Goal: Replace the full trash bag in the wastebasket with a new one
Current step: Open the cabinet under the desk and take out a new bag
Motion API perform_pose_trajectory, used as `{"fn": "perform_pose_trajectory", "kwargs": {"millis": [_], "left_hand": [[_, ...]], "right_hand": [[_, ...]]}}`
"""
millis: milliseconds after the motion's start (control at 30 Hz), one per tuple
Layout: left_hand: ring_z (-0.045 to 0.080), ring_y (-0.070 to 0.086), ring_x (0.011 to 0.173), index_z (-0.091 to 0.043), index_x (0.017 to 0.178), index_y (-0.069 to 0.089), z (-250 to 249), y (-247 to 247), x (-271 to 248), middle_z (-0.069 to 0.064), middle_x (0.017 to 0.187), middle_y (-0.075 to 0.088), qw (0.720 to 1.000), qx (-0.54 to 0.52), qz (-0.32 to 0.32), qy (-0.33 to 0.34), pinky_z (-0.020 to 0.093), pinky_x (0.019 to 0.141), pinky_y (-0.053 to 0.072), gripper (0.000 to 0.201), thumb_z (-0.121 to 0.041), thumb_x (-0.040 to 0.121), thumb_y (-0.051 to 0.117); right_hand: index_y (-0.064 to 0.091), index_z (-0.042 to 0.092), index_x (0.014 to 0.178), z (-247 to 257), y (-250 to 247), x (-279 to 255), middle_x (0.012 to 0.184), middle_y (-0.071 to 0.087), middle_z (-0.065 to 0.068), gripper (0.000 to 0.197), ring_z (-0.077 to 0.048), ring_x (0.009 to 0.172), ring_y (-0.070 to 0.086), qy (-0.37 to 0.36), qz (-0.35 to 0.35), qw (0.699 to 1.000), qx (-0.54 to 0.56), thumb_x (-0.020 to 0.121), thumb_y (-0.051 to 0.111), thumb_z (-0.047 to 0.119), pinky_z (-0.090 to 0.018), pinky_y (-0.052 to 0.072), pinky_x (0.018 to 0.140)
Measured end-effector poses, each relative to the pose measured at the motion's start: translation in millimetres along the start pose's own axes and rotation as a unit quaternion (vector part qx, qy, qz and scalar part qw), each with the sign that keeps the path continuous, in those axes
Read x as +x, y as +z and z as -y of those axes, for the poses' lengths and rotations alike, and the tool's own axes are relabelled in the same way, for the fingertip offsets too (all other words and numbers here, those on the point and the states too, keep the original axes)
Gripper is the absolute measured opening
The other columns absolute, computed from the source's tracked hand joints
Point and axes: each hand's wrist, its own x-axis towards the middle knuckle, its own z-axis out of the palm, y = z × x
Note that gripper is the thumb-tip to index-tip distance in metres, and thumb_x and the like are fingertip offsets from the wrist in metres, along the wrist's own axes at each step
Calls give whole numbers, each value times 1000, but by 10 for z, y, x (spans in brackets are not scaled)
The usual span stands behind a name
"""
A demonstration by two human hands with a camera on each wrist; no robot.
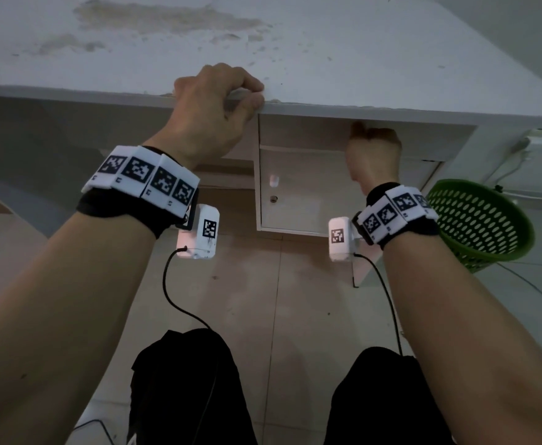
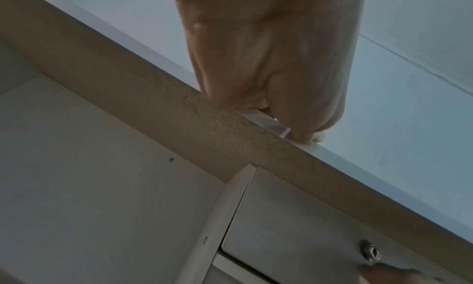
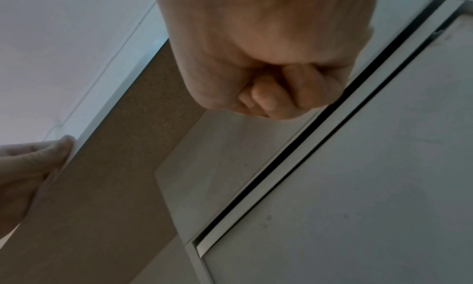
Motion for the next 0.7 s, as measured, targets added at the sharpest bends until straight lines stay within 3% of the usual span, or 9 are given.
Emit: {"fn": "perform_pose_trajectory", "kwargs": {"millis": [67, 133, 200, 367, 433, 467, 533, 600, 700], "left_hand": [[18, 53, 120, -26, 121, 62, 7, -8, -22, -1, 121, 62, 1000, 11, 11, 11, 41, 110, 27, 43, -55, 90, 57], [19, 52, 119, -26, 120, 62, 7, 5, -25, -2, 121, 62, 1000, 18, 4, 15, 37, 106, 25, 43, -55, 89, 59], [18, 52, 119, -26, 120, 61, 4, 23, -16, -3, 121, 61, 1000, 21, -1, 13, 34, 102, 21, 40, -54, 90, 60], [18, 51, 113, -25, 116, 63, 0, 102, -30, -4, 112, 59, 999, 21, -34, 11, 33, 100, 19, 49, -62, 84, 64], [19, 53, 110, -23, 112, 66, 9, 156, -38, -3, 109, 62, 998, 18, -60, 20, 35, 97, 19, 51, -65, 83, 61], [20, 54, 109, -22, 110, 67, 11, 172, -40, -3, 108, 64, 997, 21, -66, 29, 36, 95, 20, 53, -67, 83, 59], [21, 55, 107, -21, 108, 68, 15, 186, -33, -3, 106, 66, 996, 27, -74, 37, 37, 92, 19, 54, -68, 84, 57], [21, 55, 108, -22, 107, 69, 16, 178, -42, -3, 106, 66, 997, 24, -72, 32, 37, 92, 19, 53, -67, 83, 58], [21, 55, 108, -22, 108, 69, 7, 171, -28, -4, 106, 66, 997, 9, -73, 30, 35, 92, 18, 52, -66, 82, 61]], "right_hand": [[44, 10, 74, 23, 41, 60, 60, 46, -13, 21, -20, 44, 39, 49, -5, 995, 91, 94, 41, 14, -22, 24, 47], [46, 13, 77, 88, 77, 6, 62, 48, -10, 22, -16, 39, 37, 130, 13, 976, 173, 95, 40, 25, -17, 24, 43], [45, 14, 84, 127, 125, -60, 62, 51, -7, 22, -14, 39, 35, 159, 41, 966, 200, 97, 37, 30, -14, 21, 42], [43, 14, 77, 163, 163, -97, 63, 50, -6, 25, -14, 39, 30, 135, 17, 964, 227, 98, 32, 22, -13, 20, 44], [42, 19, 70, 69, 222, -67, 62, 46, -2, 33, -14, 44, 37, 94, 11, 983, 159, 99, 34, 30, -19, 32, 46], [43, 21, 69, 28, 254, -61, 66, 47, -2, 34, -14, 50, 41, 71, 6, 990, 123, 99, 35, 35, -24, 40, 54], [51, 18, 75, -17, 318, -70, 79, 53, -9, 37, -21, 62, 49, 46, -15, 995, 86, 99, 34, 39, -34, 46, 68], [55, 9, 83, 0, 341, -90, 80, 58, -14, 44, -29, 71, 57, 49, -34, 993, 105, 100, 31, 41, -38, 49, 66], [55, 9, 88, -10, 300, -55, 70, 50, -7, 39, -32, 76, 60, 37, -24, 995, 93, 101, 28, 33, -40, 49, 63]]}}
